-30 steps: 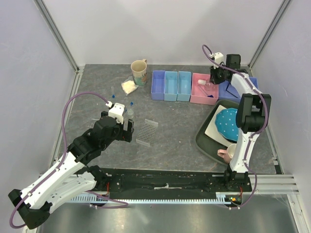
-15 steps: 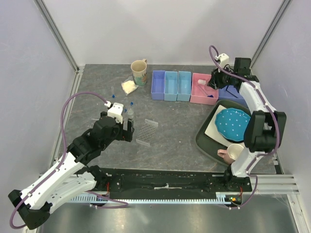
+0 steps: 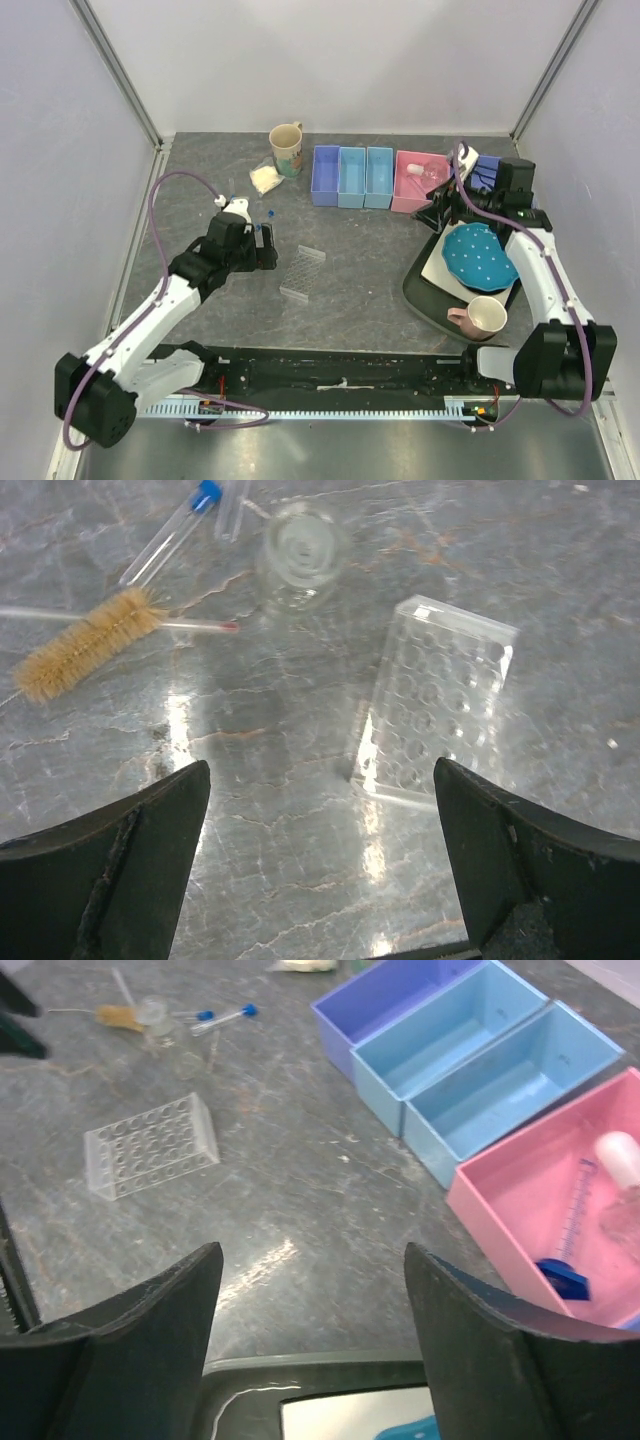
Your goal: Organize the chemistry lab equipment
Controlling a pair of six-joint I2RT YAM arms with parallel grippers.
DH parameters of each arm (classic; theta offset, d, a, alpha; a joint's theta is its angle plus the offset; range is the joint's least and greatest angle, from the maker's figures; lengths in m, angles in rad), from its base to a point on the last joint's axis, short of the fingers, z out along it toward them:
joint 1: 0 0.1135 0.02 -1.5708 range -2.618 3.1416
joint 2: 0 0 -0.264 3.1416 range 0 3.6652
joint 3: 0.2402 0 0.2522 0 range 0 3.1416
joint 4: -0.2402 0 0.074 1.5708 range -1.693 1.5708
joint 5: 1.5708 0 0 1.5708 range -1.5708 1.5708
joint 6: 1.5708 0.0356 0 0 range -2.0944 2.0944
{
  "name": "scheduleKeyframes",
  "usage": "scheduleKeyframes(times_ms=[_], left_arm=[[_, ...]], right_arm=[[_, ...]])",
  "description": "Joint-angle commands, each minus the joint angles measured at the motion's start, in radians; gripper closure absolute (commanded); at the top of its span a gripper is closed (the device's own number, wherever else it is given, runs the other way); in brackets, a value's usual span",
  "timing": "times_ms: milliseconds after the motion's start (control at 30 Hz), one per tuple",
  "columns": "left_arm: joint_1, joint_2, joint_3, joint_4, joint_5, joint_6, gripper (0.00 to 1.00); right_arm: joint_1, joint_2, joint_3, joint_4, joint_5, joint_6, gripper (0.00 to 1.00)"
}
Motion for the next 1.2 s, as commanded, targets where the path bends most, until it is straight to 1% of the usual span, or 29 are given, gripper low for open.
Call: scheduleKeyframes(times_ms=[0, 33, 267, 467, 633, 800, 833, 900, 933, 1000, 1033, 1100, 1167], left_arm=[[0.088, 0.113, 0.076, 0.080, 0.107, -0.018, 0.00], [0.091, 0.182, 0.090, 0.080, 0.104, -0.010, 0.00], [0.100, 0.423, 0.213, 0.078, 0.080, 0.041, 0.02], [0.106, 0.564, 0.314, 0.066, 0.043, 0.067, 0.04], [0.111, 0.644, 0.350, 0.058, 0.031, 0.085, 0.07], [0.111, 0.710, 0.393, 0.053, 0.019, 0.099, 0.15], [0.111, 0.716, 0.397, 0.052, 0.014, 0.100, 0.18], [0.111, 0.732, 0.410, 0.049, 0.012, 0.105, 0.20], [0.111, 0.736, 0.414, 0.046, 0.012, 0.105, 0.24], [0.110, 0.744, 0.417, 0.040, 0.005, 0.107, 0.26], [0.111, 0.750, 0.417, 0.038, 0.002, 0.107, 0.29], [0.111, 0.753, 0.414, 0.035, -0.001, 0.108, 0.31], [0.111, 0.756, 0.416, 0.032, -0.004, 0.113, 0.37]], right_arm=[[0.004, -0.073, -0.120, 0.157, -0.161, 0.088, 0.18], [0.004, -0.073, -0.143, 0.171, -0.187, 0.093, 0.17], [0.004, -0.068, -0.162, 0.160, -0.210, 0.074, 0.15], [0.006, -0.075, -0.157, 0.151, -0.230, 0.074, 0.14], [0.004, -0.084, -0.154, 0.147, -0.242, 0.073, 0.14], [0.007, -0.078, -0.156, 0.144, -0.242, 0.070, 0.13], [0.006, -0.078, -0.156, 0.142, -0.241, 0.070, 0.13], [0.006, -0.075, -0.154, 0.140, -0.241, 0.067, 0.13], [0.007, -0.076, -0.154, 0.140, -0.239, 0.067, 0.13], [0.008, -0.073, -0.154, 0.139, -0.239, 0.065, 0.13], [0.008, -0.073, -0.154, 0.139, -0.239, 0.064, 0.13], [0.009, -0.072, -0.154, 0.136, -0.236, 0.060, 0.13], [0.008, -0.072, -0.154, 0.134, -0.237, 0.059, 0.13]])
